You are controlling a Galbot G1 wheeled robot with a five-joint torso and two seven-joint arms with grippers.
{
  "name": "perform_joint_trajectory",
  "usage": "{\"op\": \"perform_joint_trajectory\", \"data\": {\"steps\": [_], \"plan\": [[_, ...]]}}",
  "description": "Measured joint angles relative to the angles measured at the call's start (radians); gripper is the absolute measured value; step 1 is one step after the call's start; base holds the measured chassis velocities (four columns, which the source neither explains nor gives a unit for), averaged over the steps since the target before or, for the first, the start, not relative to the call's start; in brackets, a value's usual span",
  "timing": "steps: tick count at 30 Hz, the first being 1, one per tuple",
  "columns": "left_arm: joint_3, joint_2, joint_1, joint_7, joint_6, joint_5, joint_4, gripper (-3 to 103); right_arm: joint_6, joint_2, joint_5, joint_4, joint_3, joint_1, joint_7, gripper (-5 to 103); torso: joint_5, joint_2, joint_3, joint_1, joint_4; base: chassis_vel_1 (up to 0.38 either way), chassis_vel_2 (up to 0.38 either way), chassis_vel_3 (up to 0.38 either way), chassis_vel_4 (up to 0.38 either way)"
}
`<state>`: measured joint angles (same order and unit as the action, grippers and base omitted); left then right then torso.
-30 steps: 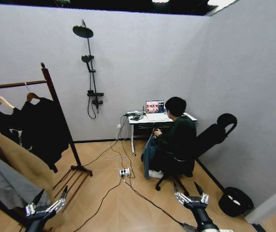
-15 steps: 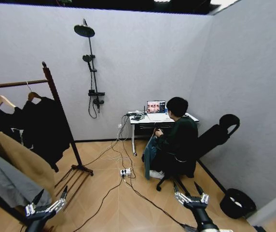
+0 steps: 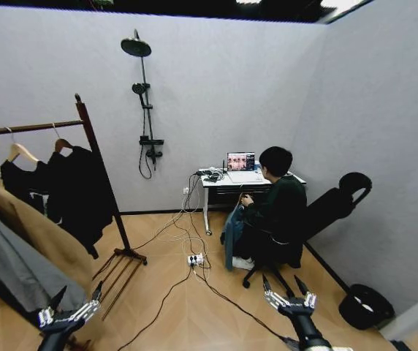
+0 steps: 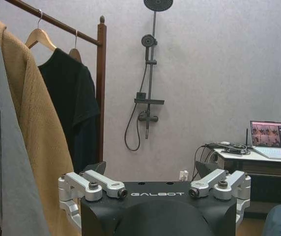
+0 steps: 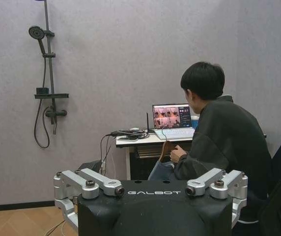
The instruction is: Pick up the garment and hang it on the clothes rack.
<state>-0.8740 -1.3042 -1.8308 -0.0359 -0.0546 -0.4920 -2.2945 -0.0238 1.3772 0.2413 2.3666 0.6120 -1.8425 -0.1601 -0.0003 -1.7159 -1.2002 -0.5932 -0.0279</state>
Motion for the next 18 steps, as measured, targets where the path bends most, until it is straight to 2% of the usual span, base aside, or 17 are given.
{"op": "perform_joint_trajectory", "data": {"steps": [10, 18], "plan": [[0.000, 0.000, 0.000, 0.000, 0.000, 0.000, 0.000, 100, 0.000, 0.000, 0.000, 0.000, 0.000, 0.000, 0.000, 100, 0.0005, 0.000, 0.000, 0.000, -0.0005, -0.013, -0.014, 0.024, 0.018], [0.000, 0.000, 0.000, 0.000, 0.000, 0.000, 0.000, 100, 0.000, 0.000, 0.000, 0.000, 0.000, 0.000, 0.000, 100, 0.0003, 0.000, 0.000, 0.000, -0.0005, 0.121, -0.107, -0.138, 0.130]]}}
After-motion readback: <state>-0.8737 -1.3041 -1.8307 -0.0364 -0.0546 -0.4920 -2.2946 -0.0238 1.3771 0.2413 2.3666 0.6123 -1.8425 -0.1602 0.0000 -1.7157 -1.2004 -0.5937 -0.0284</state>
